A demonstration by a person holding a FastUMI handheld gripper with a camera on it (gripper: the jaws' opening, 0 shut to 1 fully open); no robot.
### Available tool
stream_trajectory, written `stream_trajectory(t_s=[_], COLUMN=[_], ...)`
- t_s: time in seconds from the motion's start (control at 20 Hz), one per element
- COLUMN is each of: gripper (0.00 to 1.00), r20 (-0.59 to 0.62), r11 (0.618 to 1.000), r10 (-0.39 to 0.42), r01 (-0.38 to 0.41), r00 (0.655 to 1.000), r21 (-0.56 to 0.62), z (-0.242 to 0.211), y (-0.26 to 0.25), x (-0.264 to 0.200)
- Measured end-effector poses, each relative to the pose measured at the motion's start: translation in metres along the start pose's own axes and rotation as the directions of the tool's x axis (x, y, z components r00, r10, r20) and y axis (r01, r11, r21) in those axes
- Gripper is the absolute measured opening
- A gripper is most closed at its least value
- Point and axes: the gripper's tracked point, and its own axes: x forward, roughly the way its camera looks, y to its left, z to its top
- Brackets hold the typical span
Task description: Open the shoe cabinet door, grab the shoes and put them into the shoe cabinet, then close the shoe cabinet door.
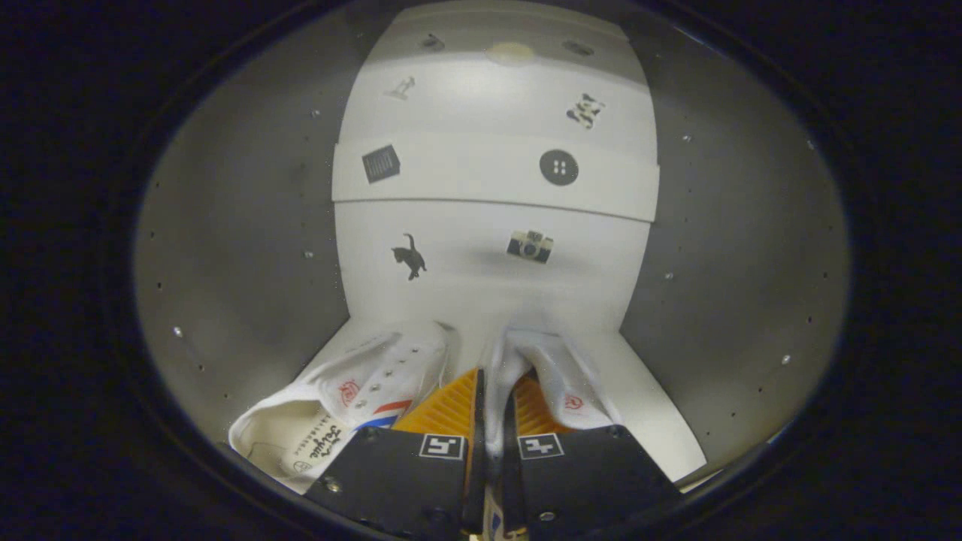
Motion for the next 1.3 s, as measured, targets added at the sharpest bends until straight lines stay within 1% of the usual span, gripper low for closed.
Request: stream_trajectory(t_s=[0.05, 0.1, 0.15, 0.4, 0.55, 0.7, 0.8, 0.85, 0.9, 1.05, 1.3], gripper=[0.13, 0.13, 0.13, 0.15, 0.35, 0.54, 0.76, 0.83, 0.82, 1.0, 1.0], r20=[-0.036, -0.03, -0.045, -0.095, -0.099, -0.034, 0.031, 0.069, 0.093, 0.141, 0.2], r11=[0.999, 0.998, 0.998, 0.999, 0.998, 1.0, 1.0, 1.0, 1.0, 0.999, 0.998], r10=[0.016, 0.013, 0.016, -0.015, 0.02, 0.014, -0.003, -0.005, 0.001, 0.044, 0.054], r01=[-0.015, -0.011, -0.014, 0.018, -0.014, -0.013, 0.004, 0.007, 0.001, -0.045, -0.057], r00=[0.999, 0.999, 0.999, 0.995, 0.995, 0.999, 1.0, 0.998, 0.996, 0.989, 0.978], r21=[0.032, 0.058, 0.056, 0.03, 0.055, 0.019, -0.022, -0.028, -0.028, -0.001, 0.011], z=[-0.004, -0.002, -0.004, -0.012, -0.013, -0.002, 0.003, 0.005, 0.005, -0.003, -0.022], y=[0.004, 0.002, 0.003, 0.002, 0.006, 0.005, 0.001, 0.001, 0.003, 0.01, 0.007], x=[0.004, 0.002, 0.005, -0.002, -0.019, -0.057, -0.091, -0.11, -0.13, -0.196, -0.303])
